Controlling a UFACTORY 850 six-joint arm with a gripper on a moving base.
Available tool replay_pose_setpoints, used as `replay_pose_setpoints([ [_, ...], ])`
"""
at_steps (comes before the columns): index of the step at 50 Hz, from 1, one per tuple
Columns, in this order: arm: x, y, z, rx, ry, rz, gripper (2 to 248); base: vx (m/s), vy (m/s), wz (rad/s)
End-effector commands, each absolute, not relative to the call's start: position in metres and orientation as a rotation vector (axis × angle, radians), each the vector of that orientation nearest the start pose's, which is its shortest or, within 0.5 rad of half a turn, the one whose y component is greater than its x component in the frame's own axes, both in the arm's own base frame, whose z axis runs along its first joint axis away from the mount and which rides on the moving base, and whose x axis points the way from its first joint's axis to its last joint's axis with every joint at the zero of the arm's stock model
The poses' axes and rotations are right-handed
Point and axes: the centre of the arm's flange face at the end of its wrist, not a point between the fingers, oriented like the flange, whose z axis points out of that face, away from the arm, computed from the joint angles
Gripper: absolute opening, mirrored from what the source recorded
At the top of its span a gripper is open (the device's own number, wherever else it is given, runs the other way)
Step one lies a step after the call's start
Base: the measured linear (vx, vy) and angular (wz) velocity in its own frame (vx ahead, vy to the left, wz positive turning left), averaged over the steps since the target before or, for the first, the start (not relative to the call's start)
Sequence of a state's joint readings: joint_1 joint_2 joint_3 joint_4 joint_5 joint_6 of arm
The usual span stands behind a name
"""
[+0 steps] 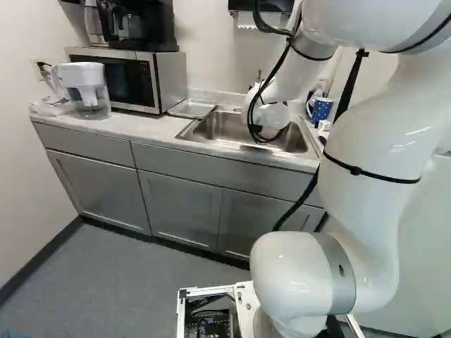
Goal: Rinse the cup and place it in the tray
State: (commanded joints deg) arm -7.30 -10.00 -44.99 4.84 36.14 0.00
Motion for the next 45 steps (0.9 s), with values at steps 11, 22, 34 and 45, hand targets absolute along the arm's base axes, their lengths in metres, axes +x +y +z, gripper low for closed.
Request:
replay_pose_setpoints([
  [11, 0.5186, -0.0805, 0.4546, -2.608, 0.327, -1.871, 125, 0.0, 0.0, 0.0],
  [22, 0.5187, -0.0808, 0.4546, -2.609, 0.328, -1.872, 125, 0.0, 0.0, 0.0],
  [34, 0.5187, -0.0808, 0.4546, -2.609, 0.328, -1.872, 125, 0.0, 0.0, 0.0],
  [45, 0.5187, -0.0808, 0.4546, -2.609, 0.328, -1.872, 125, 0.0, 0.0, 0.0],
])
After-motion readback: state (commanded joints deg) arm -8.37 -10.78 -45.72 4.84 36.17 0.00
